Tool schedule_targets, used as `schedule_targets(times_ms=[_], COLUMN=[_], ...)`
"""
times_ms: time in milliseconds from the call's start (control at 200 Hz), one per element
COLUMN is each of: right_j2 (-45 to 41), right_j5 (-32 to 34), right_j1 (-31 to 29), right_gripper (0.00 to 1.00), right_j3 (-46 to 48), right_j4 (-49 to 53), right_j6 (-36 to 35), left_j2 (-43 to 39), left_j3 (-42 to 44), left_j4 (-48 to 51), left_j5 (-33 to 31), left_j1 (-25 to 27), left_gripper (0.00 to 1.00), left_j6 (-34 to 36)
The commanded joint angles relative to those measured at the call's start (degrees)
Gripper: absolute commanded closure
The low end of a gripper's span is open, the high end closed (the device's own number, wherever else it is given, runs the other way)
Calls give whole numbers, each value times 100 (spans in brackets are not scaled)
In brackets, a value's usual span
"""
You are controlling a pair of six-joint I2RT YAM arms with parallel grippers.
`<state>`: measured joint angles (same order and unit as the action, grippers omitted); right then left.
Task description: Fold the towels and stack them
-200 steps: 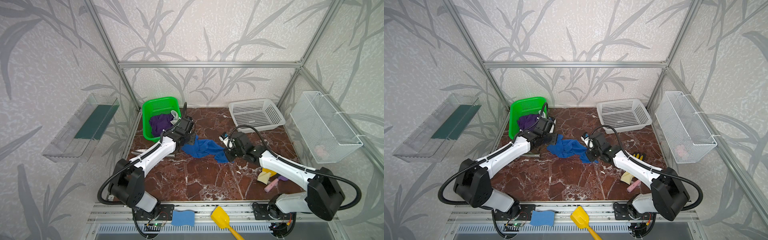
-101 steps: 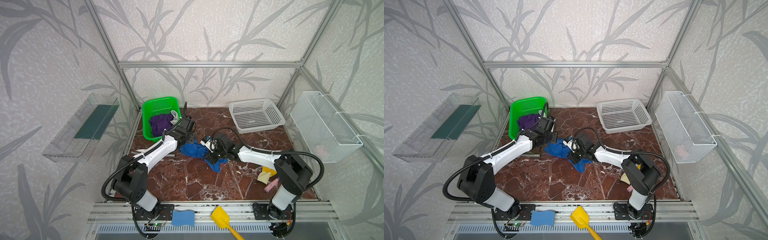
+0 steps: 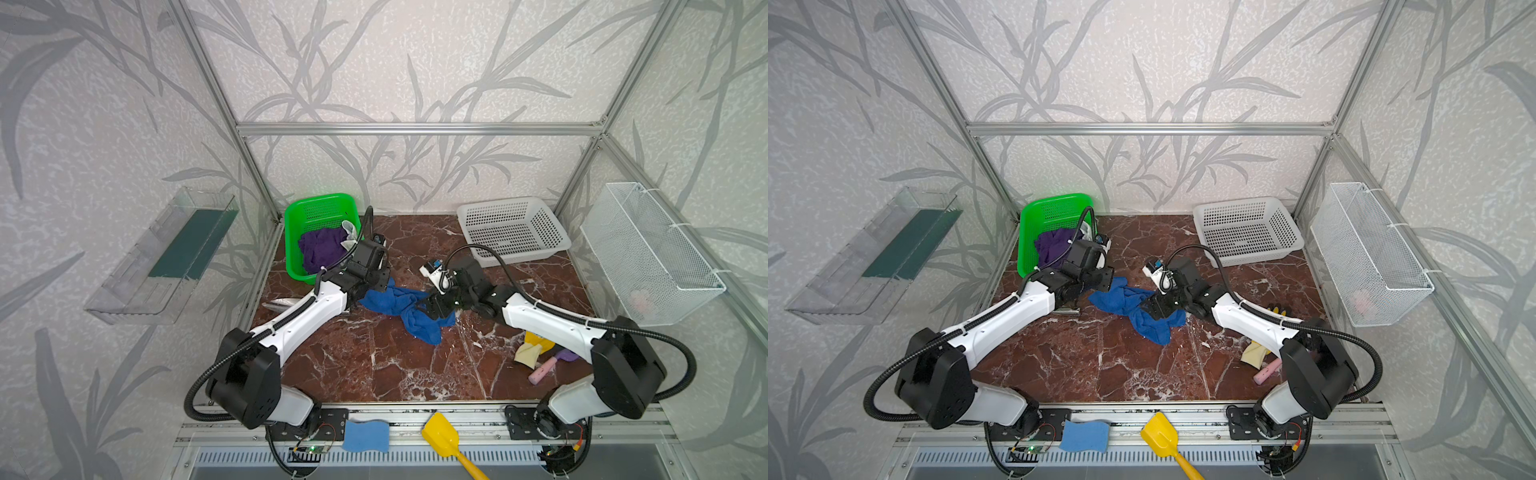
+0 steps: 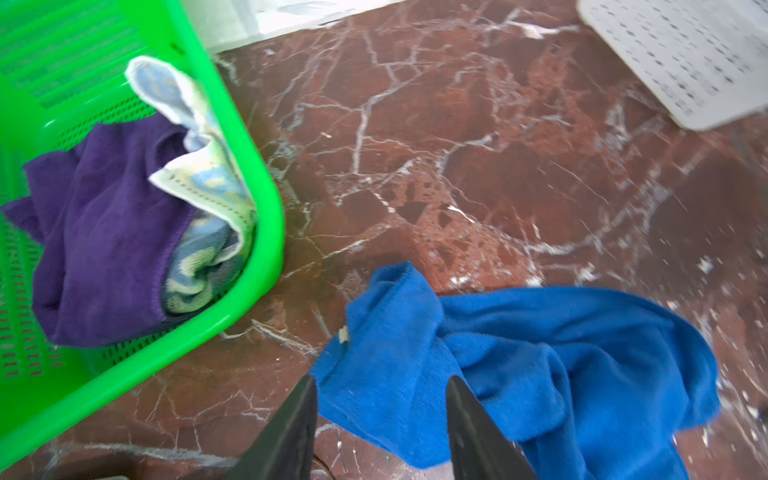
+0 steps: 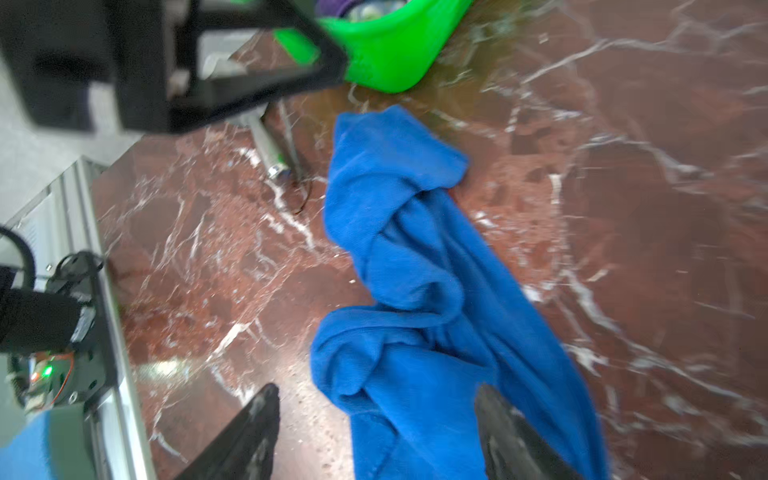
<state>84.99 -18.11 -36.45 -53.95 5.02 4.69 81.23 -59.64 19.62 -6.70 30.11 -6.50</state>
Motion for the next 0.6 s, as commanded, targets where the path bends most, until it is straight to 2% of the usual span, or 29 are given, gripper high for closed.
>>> schedule_targets(times_ms=[0,85,210,440,595], right_j2=[-199,-275,-410,-854,-1164], right_j5=[569,874,958,994,1270], right_j1=[253,297,355,427,568], right_gripper=[27,27,27,27,27], right_j3=[211,332,550,1175,1518], right_j4=[385,491,453,-163,-541], right_j6=[-19,-134,-173,-274,-60], left_j2=[-453,-713,-968,-939,-918], left_j3=[368,809,1226,1762,2241], left_j4=[-312,-695,-887,-1034,-1597], left_j5=[178,-125,-279,-215,214], left_j1=[316,700,1115,1742,1963], left_gripper=[50,50,51,55,58], left_j6=[667,1121,1575,3005,4165])
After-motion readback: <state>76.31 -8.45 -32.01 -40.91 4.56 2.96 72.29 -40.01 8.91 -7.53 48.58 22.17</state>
